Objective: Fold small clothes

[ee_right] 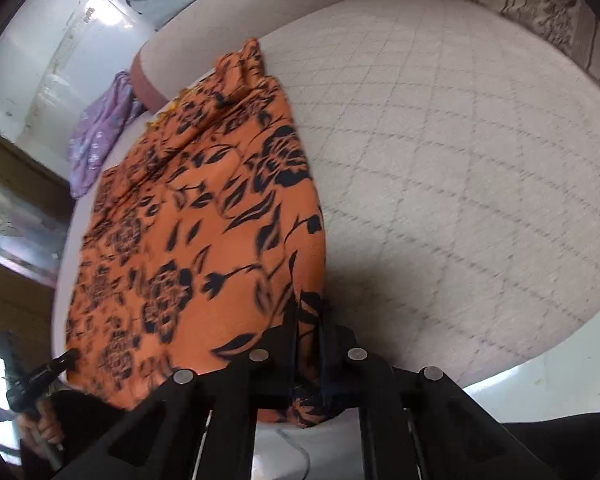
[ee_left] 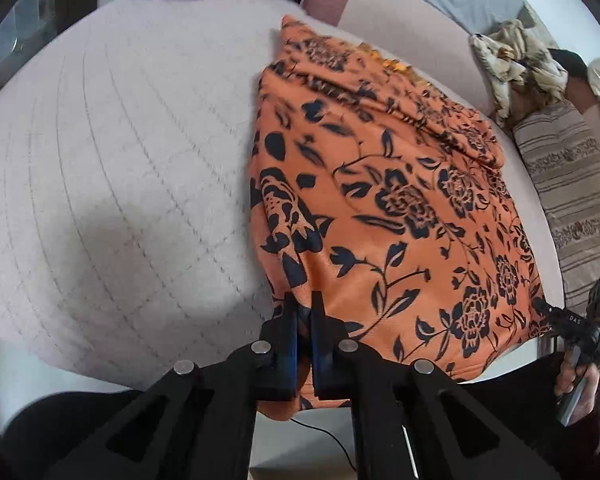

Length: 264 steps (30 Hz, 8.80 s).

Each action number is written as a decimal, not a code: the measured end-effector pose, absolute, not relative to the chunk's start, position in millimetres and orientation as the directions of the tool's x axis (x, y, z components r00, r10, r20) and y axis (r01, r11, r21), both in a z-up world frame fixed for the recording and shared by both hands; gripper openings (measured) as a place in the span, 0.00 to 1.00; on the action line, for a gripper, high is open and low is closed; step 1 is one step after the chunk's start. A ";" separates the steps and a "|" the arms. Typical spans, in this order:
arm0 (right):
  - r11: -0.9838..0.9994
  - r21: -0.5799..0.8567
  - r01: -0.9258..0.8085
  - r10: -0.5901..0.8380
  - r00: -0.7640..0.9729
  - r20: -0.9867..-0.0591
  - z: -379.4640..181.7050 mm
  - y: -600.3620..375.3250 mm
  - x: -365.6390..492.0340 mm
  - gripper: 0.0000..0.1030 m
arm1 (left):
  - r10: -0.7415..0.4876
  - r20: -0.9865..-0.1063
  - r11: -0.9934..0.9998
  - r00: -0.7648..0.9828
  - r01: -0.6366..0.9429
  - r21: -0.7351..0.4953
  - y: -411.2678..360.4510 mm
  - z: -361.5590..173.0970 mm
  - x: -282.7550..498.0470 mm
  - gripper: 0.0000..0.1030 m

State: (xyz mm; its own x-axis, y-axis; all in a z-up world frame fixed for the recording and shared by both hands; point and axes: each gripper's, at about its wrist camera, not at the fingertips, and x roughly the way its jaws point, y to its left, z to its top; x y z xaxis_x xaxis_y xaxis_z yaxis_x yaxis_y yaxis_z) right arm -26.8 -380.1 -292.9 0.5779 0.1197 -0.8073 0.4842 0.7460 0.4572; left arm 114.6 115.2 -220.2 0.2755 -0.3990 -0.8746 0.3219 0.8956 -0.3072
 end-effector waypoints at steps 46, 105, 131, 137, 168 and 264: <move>0.598 0.703 0.385 0.120 0.824 -0.553 -222.2 -518.2 258.0 0.65 | -0.451 -0.648 0.814 0.614 -0.013 -0.580 115.2 -172.6 393.0 0.63; 0.927 0.367 0.077 0.257 0.581 -0.772 -241.4 -305.7 384.8 0.40 | -0.202 -0.828 0.974 0.523 0.200 -0.111 22.8 -212.2 314.2 0.66; 0.888 0.385 0.252 0.119 0.682 -0.722 -231.5 -326.0 366.4 0.40 | -0.284 -0.795 0.955 0.536 0.228 -0.188 31.9 -202.8 339.6 0.66; 0.825 0.416 0.384 0.046 0.687 -0.725 -234.2 -401.0 327.9 0.40 | -0.380 -0.776 0.921 0.504 0.281 -0.269 -3.5 -194.3 383.8 0.67; 0.812 0.457 0.363 0.057 0.730 -0.681 -211.6 -403.9 198.2 0.46 | -0.146 -0.813 0.981 0.564 0.187 -0.046 25.5 -192.9 278.5 0.72; 0.875 0.389 0.289 0.113 0.659 -0.743 -239.9 -350.3 219.8 0.56 | -0.032 -0.705 0.957 0.708 0.225 0.182 -39.2 -221.5 276.6 0.85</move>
